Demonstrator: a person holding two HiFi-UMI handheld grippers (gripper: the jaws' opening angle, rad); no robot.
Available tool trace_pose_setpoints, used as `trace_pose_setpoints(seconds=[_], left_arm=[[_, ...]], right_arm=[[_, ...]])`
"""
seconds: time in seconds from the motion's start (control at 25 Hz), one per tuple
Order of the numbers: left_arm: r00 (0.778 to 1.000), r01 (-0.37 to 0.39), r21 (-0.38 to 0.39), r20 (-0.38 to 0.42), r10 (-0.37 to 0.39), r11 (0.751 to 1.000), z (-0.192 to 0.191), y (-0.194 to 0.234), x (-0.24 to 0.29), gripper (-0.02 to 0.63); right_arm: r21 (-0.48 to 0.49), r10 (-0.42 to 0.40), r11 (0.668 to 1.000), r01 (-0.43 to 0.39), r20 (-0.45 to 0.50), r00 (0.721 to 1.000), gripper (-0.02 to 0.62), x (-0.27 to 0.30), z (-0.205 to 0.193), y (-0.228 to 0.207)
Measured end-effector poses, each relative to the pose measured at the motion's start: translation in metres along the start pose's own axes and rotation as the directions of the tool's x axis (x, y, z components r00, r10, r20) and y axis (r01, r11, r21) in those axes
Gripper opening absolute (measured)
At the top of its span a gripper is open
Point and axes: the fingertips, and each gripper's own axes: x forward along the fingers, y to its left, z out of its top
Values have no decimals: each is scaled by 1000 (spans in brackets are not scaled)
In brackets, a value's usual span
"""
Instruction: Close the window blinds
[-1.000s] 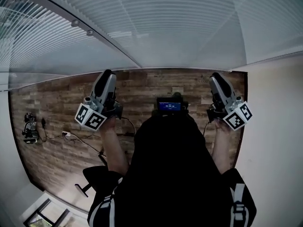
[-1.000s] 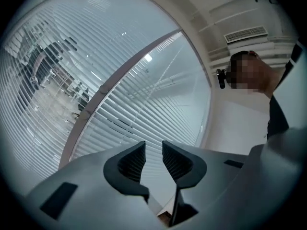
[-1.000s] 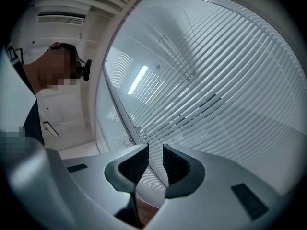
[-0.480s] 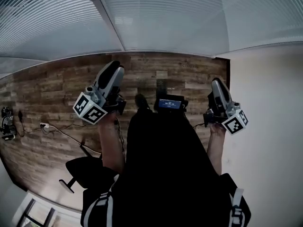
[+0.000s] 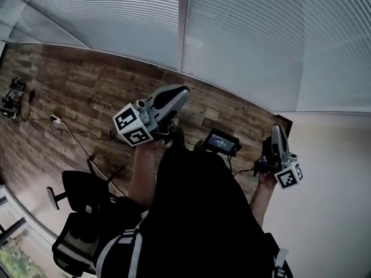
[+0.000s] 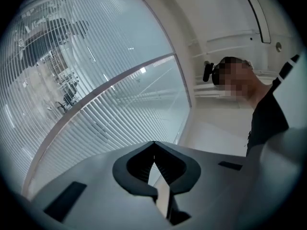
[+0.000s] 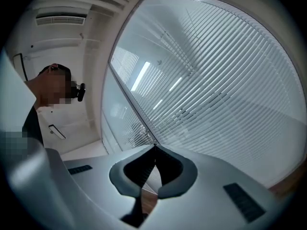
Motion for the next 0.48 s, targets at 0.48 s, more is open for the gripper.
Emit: trace_pose_setpoints(seconds=[0.48], left_arm=[[994, 8, -4, -107, -8, 1000, -63, -82, 12, 6]], right_arm=[[83, 63, 995, -64, 12, 998, 8, -70, -9, -12]])
